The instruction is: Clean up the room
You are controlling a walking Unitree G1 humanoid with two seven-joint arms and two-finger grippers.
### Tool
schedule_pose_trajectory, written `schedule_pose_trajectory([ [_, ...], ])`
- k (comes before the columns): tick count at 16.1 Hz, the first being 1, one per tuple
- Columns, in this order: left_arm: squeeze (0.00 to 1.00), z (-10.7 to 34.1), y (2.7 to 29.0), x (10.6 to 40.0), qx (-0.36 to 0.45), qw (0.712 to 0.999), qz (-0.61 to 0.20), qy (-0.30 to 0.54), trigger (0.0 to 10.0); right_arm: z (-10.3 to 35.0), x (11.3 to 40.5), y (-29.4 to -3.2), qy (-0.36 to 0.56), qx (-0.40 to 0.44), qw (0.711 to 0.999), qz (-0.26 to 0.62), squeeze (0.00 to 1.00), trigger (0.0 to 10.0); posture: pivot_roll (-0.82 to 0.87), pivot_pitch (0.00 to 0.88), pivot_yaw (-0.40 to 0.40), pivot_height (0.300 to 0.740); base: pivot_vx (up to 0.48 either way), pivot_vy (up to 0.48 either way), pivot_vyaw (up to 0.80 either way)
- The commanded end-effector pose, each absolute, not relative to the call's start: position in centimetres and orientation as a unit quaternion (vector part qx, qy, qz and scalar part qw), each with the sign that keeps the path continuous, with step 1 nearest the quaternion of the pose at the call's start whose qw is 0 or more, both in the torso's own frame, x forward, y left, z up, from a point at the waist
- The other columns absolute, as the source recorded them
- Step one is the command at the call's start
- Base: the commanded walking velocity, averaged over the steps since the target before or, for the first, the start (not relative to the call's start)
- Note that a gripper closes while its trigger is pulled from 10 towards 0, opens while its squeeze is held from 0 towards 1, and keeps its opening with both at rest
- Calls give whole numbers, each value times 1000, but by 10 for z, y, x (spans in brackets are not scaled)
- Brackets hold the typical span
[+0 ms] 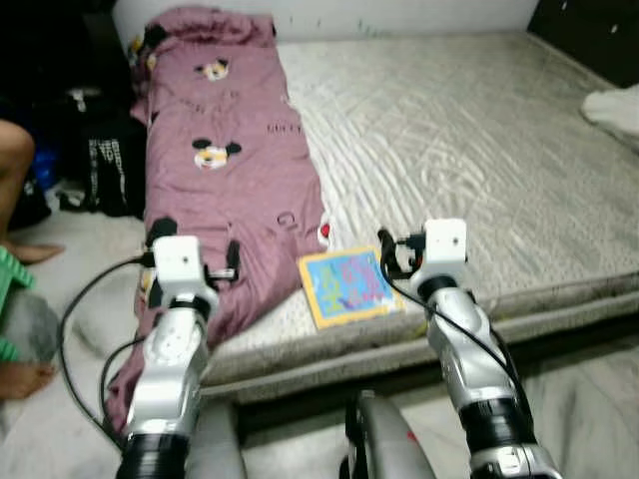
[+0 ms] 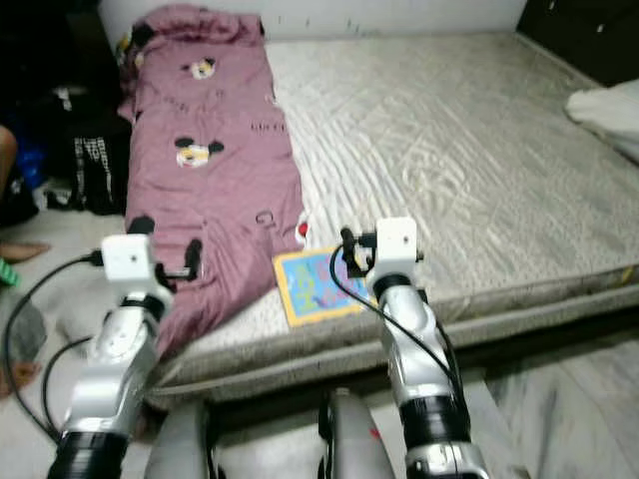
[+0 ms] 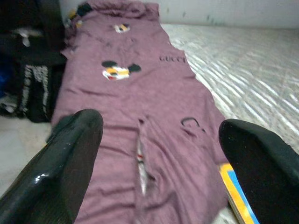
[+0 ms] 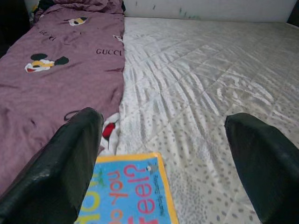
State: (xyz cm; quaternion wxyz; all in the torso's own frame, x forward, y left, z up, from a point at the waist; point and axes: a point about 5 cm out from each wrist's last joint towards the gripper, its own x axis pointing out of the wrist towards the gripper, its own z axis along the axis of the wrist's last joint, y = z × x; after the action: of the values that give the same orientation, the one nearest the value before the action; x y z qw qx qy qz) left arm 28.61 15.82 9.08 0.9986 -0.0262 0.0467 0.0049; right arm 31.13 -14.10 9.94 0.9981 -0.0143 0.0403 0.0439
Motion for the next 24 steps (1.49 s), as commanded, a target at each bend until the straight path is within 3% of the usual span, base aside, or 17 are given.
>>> schedule_pose_trajectory([
  [1, 0, 84, 155, 287, -30, 997, 1, 67, 10000, 102, 310, -144, 35, -14, 999, 39, 0, 10000, -121, 24, -29, 572, 0, 0, 0],
  [2, 0, 81, 150, 289, -31, 997, -7, 74, 10000, 103, 310, -145, 33, -18, 999, 39, 0, 10000, -124, 25, -32, 557, 0, 0, 0],
  [13, 0, 80, 147, 296, -65, 994, 23, 83, 10000, 108, 307, -152, 34, -21, 998, 38, 0, 10000, -137, 57, -61, 557, 0, 0, -145],
  [20, 0, 79, 168, 308, -100, 986, 102, 83, 10000, 117, 288, -178, 33, -35, 999, 19, 0, 10000, -216, 128, -54, 537, 0, 0, 0],
  [24, 0, 77, 163, 324, -140, 978, 104, 111, 10000, 121, 272, -198, 50, -63, 997, 4, 0, 10000, -246, 177, -61, 522, 0, 0, 0],
])
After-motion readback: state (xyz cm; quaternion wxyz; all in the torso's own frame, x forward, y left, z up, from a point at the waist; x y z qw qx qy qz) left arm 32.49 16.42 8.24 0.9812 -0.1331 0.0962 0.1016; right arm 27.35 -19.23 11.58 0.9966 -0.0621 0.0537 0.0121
